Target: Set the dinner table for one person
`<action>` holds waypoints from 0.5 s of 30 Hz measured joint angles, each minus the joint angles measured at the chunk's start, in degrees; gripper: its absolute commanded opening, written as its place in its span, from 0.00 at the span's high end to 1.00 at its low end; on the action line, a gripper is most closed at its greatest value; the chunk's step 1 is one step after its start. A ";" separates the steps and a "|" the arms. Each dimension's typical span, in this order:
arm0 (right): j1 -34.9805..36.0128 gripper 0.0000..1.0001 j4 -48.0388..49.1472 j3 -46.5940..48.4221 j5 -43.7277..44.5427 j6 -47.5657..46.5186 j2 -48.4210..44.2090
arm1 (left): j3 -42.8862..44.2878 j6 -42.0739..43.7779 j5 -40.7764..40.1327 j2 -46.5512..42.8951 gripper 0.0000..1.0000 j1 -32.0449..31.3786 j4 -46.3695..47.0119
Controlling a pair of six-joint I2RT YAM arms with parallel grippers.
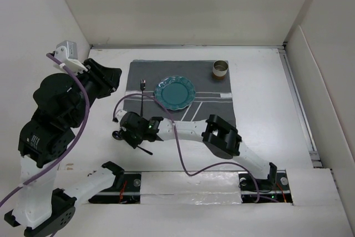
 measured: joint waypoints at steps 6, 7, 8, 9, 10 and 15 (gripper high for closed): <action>3.15 0.84 0.28 3.87 6.47 -2.14 3.13 | 0.00 0.04 -0.13 -0.72 0.71 0.00 -0.02; 3.74 0.91 0.22 3.87 7.50 -2.29 3.15 | 0.00 0.07 -0.22 -0.70 0.71 0.00 -0.04; 4.35 1.00 0.15 3.87 8.52 -2.25 3.15 | -0.02 0.09 -0.31 -0.72 0.71 0.00 -0.04; 4.87 1.00 0.11 3.87 9.33 -2.14 3.15 | -0.04 0.11 -0.52 -0.70 0.71 0.00 -0.04; 5.25 1.00 -0.02 3.87 10.10 -1.84 3.15 | -0.09 0.20 -0.79 -0.72 0.71 0.00 -0.02; 6.29 1.00 -0.68 1.57 13.07 -0.13 1.25 | -0.39 0.57 -2.27 -0.96 0.71 0.00 0.28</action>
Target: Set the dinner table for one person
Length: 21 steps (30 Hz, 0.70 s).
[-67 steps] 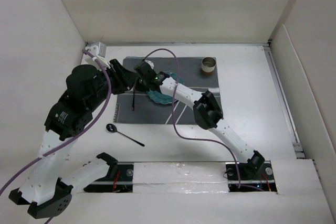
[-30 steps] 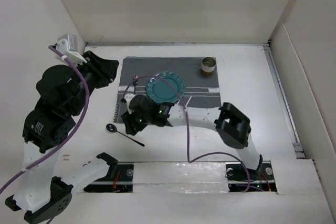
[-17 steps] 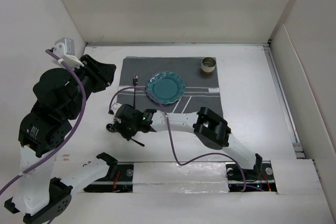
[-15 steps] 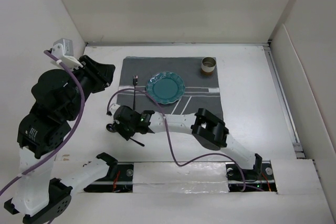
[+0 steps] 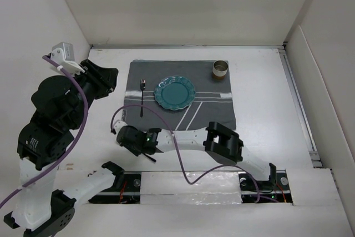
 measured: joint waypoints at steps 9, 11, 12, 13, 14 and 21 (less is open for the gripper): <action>-12.09 1.00 -0.28 -14.49 -1.33 6.43 -23.26 | -5.05 -0.39 -0.87 -2.54 0.60 0.00 5.29; -18.99 1.00 0.46 -18.18 -1.66 7.80 -29.90 | -7.91 -0.61 0.15 -2.80 0.58 0.00 7.58; -22.93 1.00 0.96 -19.98 -1.84 8.61 -32.57 | -9.44 -0.76 1.05 -2.67 0.57 0.00 8.74; -26.77 1.00 1.27 -21.40 -1.79 9.31 -34.49 | -10.80 -0.79 1.92 -2.25 0.56 0.00 9.68; -30.51 1.00 1.55 -22.60 -1.79 9.79 -35.65 | -12.00 -0.87 2.86 -1.49 0.56 0.00 10.51; -47.52 1.00 -0.09 -25.62 -1.66 11.41 -30.84 | -18.58 -1.01 8.33 5.31 0.55 0.00 17.59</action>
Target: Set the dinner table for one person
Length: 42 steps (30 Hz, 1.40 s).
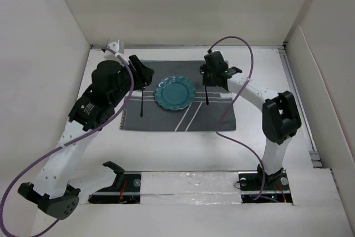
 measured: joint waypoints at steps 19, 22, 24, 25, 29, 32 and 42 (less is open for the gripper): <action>-3.41 1.00 -3.02 0.09 -2.49 1.09 10.21 | -5.35 0.92 3.43 2.62 0.53 -0.02 8.09; -3.41 0.92 -3.02 0.02 -2.49 1.49 10.80 | -5.40 1.11 3.72 3.32 0.52 -0.02 8.46; -3.41 0.87 -3.04 -0.15 -2.49 1.68 10.93 | -5.40 1.18 3.93 3.67 0.50 -0.04 8.52; -3.41 0.81 -3.02 -0.31 -2.49 1.77 10.95 | -5.40 1.20 4.02 3.74 0.50 -0.02 8.52; -3.23 0.68 -3.04 -0.37 -2.49 2.21 10.93 | -5.42 1.33 4.17 3.82 0.47 -0.02 8.59; -2.91 0.55 -3.10 -0.48 -2.49 2.60 10.73 | -5.40 1.75 3.93 4.02 0.41 -0.02 8.87; -2.23 0.38 -7.91 -1.27 -2.95 1.38 -8.39 | -1.01 4.59 2.19 6.40 0.16 0.02 7.72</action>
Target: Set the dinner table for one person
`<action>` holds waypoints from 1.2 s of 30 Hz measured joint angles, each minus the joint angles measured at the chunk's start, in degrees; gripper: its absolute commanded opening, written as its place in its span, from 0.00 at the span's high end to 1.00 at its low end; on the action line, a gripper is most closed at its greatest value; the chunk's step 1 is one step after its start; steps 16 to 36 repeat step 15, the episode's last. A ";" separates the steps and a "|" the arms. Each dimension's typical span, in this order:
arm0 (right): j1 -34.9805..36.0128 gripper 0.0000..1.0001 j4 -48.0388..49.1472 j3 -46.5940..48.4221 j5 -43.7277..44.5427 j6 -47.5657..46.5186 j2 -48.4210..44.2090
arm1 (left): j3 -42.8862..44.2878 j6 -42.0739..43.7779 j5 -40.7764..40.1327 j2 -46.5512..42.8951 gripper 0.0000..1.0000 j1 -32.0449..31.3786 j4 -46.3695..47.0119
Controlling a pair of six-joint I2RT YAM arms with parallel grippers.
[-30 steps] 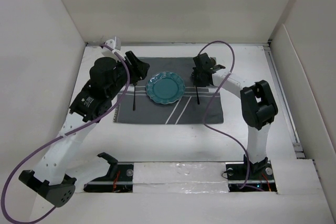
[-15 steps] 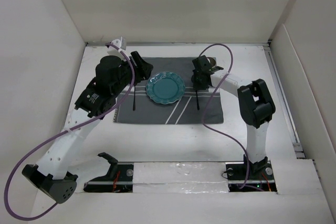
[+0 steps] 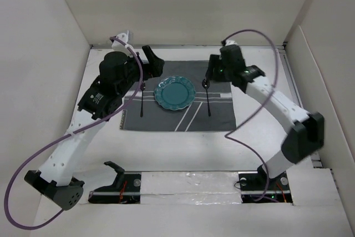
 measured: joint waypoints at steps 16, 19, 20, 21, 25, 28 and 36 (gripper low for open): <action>-10.49 0.08 18.64 -7.39 7.10 3.63 -49.83 | 8.87 4.04 -15.54 -9.99 0.01 0.50 1.90; -10.49 0.08 18.64 -7.39 7.10 3.63 -49.83 | 8.87 4.04 -15.54 -9.99 0.01 0.50 1.90; -10.49 0.08 18.64 -7.39 7.10 3.63 -49.83 | 8.87 4.04 -15.54 -9.99 0.01 0.50 1.90; -10.49 0.08 18.64 -7.39 7.10 3.63 -49.83 | 8.87 4.04 -15.54 -9.99 0.01 0.50 1.90; -10.49 0.08 18.64 -7.39 7.10 3.63 -49.83 | 8.87 4.04 -15.54 -9.99 0.01 0.50 1.90; -10.49 0.08 18.64 -7.39 7.10 3.63 -49.83 | 8.87 4.04 -15.54 -9.99 0.01 0.50 1.90; -10.49 0.08 18.64 -7.39 7.10 3.63 -49.83 | 8.87 4.04 -15.54 -9.99 0.01 0.50 1.90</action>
